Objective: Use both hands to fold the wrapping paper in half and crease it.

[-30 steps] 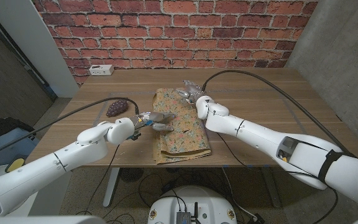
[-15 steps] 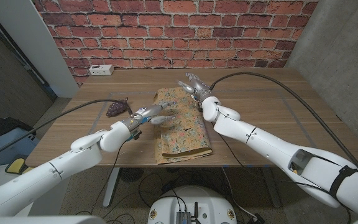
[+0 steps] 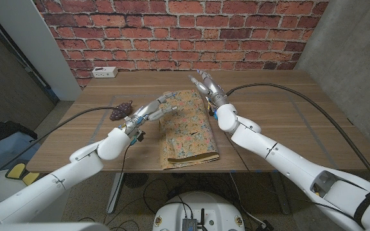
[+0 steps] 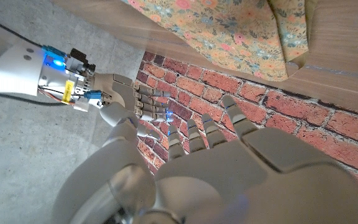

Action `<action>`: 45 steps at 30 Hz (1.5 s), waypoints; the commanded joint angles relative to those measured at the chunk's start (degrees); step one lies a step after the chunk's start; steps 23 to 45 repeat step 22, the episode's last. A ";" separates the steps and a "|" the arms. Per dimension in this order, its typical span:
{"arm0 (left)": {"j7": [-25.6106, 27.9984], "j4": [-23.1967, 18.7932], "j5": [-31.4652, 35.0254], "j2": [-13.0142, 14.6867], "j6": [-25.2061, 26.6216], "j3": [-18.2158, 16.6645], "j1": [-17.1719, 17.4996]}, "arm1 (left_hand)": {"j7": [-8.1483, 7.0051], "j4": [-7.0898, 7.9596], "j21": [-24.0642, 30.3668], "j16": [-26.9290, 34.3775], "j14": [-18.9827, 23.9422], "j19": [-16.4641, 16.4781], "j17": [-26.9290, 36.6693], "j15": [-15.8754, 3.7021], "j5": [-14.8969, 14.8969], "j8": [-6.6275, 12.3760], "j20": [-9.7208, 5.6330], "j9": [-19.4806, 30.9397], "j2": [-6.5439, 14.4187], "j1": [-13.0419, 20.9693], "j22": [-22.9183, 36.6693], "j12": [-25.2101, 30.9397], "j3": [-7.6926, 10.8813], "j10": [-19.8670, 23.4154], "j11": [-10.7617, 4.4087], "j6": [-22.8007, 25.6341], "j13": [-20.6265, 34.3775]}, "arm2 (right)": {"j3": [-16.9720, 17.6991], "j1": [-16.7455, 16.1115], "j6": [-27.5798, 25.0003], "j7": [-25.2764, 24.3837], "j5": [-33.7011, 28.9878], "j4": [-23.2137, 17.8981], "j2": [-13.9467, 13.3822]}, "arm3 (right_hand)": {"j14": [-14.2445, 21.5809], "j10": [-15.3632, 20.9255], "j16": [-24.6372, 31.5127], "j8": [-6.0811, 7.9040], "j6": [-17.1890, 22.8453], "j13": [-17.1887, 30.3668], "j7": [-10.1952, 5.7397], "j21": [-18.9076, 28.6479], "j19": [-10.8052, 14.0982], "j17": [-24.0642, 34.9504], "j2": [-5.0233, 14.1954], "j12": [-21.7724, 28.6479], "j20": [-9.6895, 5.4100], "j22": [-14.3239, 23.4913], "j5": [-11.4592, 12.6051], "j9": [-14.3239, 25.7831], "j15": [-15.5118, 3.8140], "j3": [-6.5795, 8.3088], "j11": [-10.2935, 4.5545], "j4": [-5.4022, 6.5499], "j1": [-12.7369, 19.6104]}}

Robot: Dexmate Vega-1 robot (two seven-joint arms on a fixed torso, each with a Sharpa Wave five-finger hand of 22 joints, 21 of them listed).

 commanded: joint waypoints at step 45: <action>-12.90 18.12 -33.66 -11.50 -20.39 -5.31 -0.09 | 2.22 4.15 0.39 0.90 4.24 3.84 0.15 -1.28 0.28 0.39 -0.79 -0.14 3.78 -4.36 0.40 1.01 0.70 4.90 1.66 4.68 -0.03 | 14.18 -20.52 30.52 -18.94 2.70 -1.46 5.06 | 13.14 9.72 1.57 1.10 11.57 0.13 2.04 1.43 12.60 0.00 0.94 0.87 0.15 0.08 1.31 0.18 0.98 1.13 2.78 -3.21 2.87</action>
